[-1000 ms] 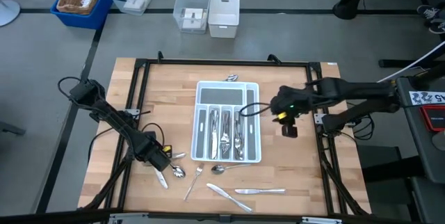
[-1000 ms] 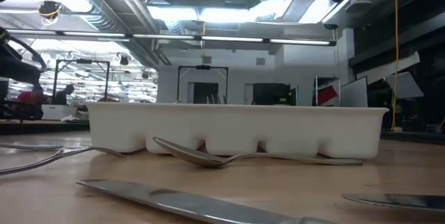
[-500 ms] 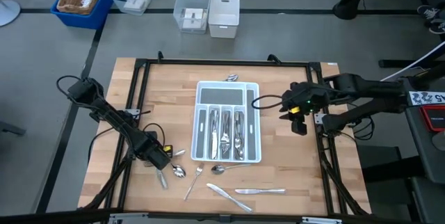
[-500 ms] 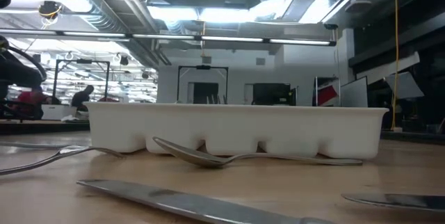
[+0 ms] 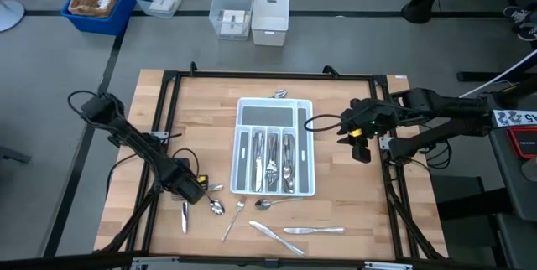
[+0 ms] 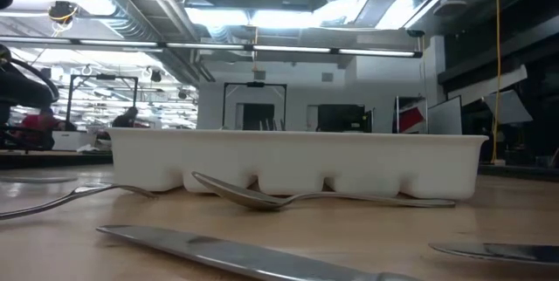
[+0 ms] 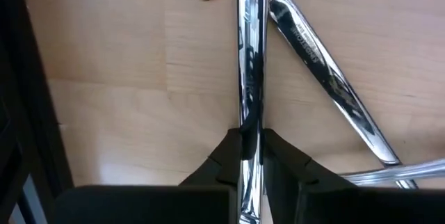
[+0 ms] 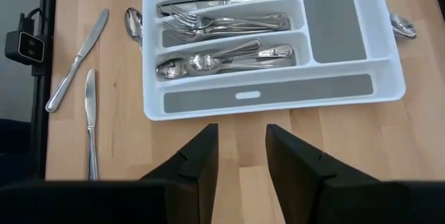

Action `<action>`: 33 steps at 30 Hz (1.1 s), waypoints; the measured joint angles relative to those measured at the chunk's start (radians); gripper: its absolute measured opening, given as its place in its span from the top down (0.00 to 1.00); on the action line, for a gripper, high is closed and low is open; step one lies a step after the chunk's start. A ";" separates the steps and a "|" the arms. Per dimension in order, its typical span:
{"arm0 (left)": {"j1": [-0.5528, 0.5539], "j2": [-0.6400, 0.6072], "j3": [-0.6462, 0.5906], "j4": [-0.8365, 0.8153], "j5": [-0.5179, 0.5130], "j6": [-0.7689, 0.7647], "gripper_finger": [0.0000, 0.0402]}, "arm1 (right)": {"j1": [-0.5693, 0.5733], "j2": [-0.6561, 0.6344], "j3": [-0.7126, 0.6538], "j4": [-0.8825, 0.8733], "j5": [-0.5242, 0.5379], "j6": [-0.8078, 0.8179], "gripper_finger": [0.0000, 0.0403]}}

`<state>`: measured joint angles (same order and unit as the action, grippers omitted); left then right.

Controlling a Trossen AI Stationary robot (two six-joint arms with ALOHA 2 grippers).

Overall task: Sort silverware
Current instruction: Put the silver table knife into the white cutlery tray

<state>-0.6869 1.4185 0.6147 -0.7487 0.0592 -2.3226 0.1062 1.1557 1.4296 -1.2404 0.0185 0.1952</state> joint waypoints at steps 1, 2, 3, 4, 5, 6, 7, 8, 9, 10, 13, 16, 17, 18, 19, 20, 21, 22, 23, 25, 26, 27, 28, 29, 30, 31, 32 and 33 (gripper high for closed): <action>0.000 -0.012 -0.001 0.003 -0.004 0.000 0.93 | 0.000 0.000 0.000 0.000 0.000 -0.005 0.70; 0.000 -0.023 -0.001 0.005 -0.010 0.000 0.94 | 0.000 0.000 0.000 0.000 0.000 -0.010 0.70; 0.000 -0.037 -0.002 0.006 -0.014 0.000 0.94 | 0.000 0.000 0.000 0.000 0.000 -0.013 0.70; -0.001 -0.048 -0.004 0.007 -0.022 0.000 0.94 | 0.000 0.000 0.000 0.000 0.000 -0.016 0.70; -0.001 -0.061 -0.004 0.016 -0.033 0.000 0.94 | 0.000 0.000 0.000 0.000 0.000 -0.017 0.70; 0.000 -0.075 -0.002 0.023 -0.041 -0.001 0.94 | 0.000 0.000 0.000 0.000 0.000 -0.017 0.70; 0.000 -0.089 -0.001 0.025 -0.043 -0.001 0.94 | 0.000 0.000 0.000 0.000 0.000 -0.017 0.70; 0.000 -0.100 -0.001 0.024 -0.047 0.000 0.93 | 0.000 0.000 0.000 0.000 0.000 -0.017 0.70; 0.000 -0.110 -0.001 0.027 -0.047 0.003 0.93 | 0.000 0.000 0.000 -0.001 0.000 -0.017 0.70; 0.000 -0.121 -0.002 0.039 -0.047 0.004 0.92 | 0.000 0.000 0.000 -0.002 0.000 -0.017 0.70; 0.000 -0.153 0.000 0.075 -0.059 0.019 0.92 | 0.000 0.000 0.000 -0.014 0.000 -0.017 0.70; 0.000 -0.172 0.000 0.117 -0.087 0.021 0.93 | 0.000 0.000 0.000 -0.025 0.000 -0.017 0.70; 0.000 -0.177 0.000 0.136 -0.097 0.021 0.93 | 0.000 0.000 0.000 -0.026 0.000 -0.017 0.70; 0.000 -0.181 0.000 0.154 -0.108 0.022 0.93 | 0.000 0.000 0.000 -0.026 0.000 -0.017 0.70; 0.000 -0.184 0.000 0.171 -0.120 0.023 0.93 | 0.000 0.000 0.000 -0.026 0.000 -0.017 0.70; 0.000 -0.186 0.000 0.190 -0.133 0.028 0.92 | 0.000 0.000 0.000 -0.026 0.000 -0.017 0.70; 0.000 -0.187 0.000 0.213 -0.146 0.034 0.92 | 0.000 0.000 0.000 -0.026 0.000 -0.017 0.70; 0.000 -0.187 0.001 0.239 -0.162 0.041 0.92 | 0.000 0.000 0.000 -0.026 0.000 -0.017 0.70; 0.000 -0.187 0.001 0.262 -0.182 0.045 0.92 | 0.000 0.000 0.000 -0.026 0.000 -0.017 0.70; 0.000 -0.187 0.001 0.312 -0.228 0.048 0.92 | 0.000 0.000 0.000 -0.027 0.000 -0.018 0.70; 0.000 -0.187 0.002 0.337 -0.260 0.055 0.92 | 0.000 0.000 0.000 -0.027 0.000 -0.018 0.70; 0.000 -0.187 0.002 0.361 -0.292 0.066 0.92 | 0.000 0.000 0.000 -0.027 0.000 -0.018 0.70; 0.001 -0.187 0.002 0.389 -0.322 0.083 0.93 | 0.000 0.000 0.000 -0.027 0.000 -0.018 0.70; 0.001 -0.187 0.002 0.415 -0.347 0.096 0.93 | 0.000 0.000 0.000 -0.027 0.000 -0.018 0.70; 0.002 -0.187 0.002 0.439 -0.375 0.109 0.93 | 0.000 0.000 0.000 -0.027 0.000 -0.018 0.70; 0.003 -0.188 0.002 0.460 -0.401 0.119 0.92 | 0.000 0.000 0.000 -0.027 0.000 -0.018 0.70; 0.004 -0.188 0.002 0.480 -0.429 0.130 0.92 | 0.000 0.000 0.000 -0.027 0.000 -0.018 0.70; 0.007 -0.188 0.002 0.502 -0.457 0.135 0.91 | 0.000 0.000 0.000 -0.027 0.000 -0.018 0.70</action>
<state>-0.6797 1.2308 0.6170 -0.2472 -0.3981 -2.1873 0.1062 1.1561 1.4296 -1.2675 0.0189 0.1768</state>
